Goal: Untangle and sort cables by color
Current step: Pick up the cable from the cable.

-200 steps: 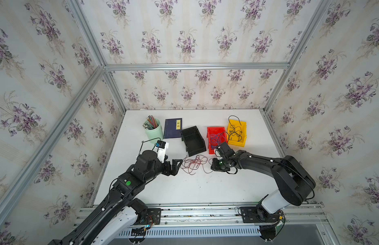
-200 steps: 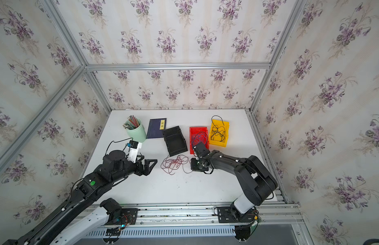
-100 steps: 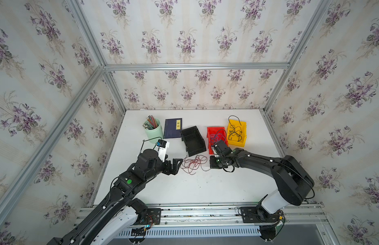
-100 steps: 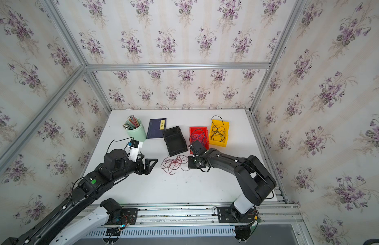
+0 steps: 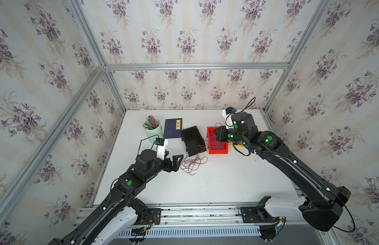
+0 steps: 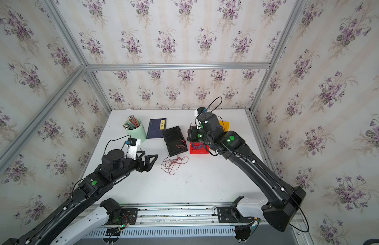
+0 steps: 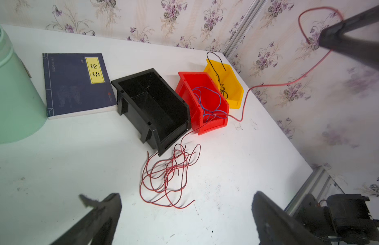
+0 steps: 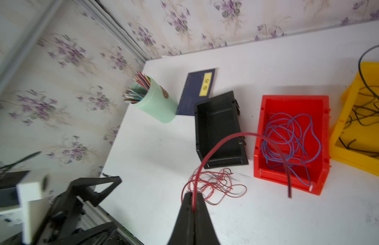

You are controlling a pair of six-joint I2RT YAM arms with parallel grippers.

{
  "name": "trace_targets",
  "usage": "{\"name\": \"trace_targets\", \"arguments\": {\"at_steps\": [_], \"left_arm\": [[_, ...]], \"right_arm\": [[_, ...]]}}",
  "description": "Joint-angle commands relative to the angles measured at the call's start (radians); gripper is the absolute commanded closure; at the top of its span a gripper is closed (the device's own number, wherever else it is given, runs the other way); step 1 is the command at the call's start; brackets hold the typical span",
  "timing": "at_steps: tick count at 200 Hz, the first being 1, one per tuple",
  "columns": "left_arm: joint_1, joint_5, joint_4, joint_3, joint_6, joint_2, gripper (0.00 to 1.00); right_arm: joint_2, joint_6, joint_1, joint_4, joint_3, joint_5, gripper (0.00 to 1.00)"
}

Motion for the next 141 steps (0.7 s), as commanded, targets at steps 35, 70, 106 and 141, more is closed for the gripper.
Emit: {"name": "trace_targets", "arguments": {"at_steps": [35, 70, 106, 141], "left_arm": [[0.0, -0.028, 0.086, 0.011, -0.015, -0.03, 0.01], [0.0, 0.019, 0.156, -0.001, 0.058, -0.047, 0.01], [0.0, 0.052, 0.224, -0.019, 0.122, -0.046, 0.01], [0.001, 0.076, 0.249, -0.008, 0.148, -0.014, 0.01]], "right_arm": [[0.033, -0.025, 0.002, 0.029, 0.291, -0.04, 1.0], [0.083, -0.044, 0.003, 0.054, 0.507, -0.068, 1.0], [0.11, -0.027, 0.002, 0.146, 0.61, -0.092, 1.0], [0.137, -0.002, 0.002, 0.248, 0.63, -0.109, 1.0]]}}
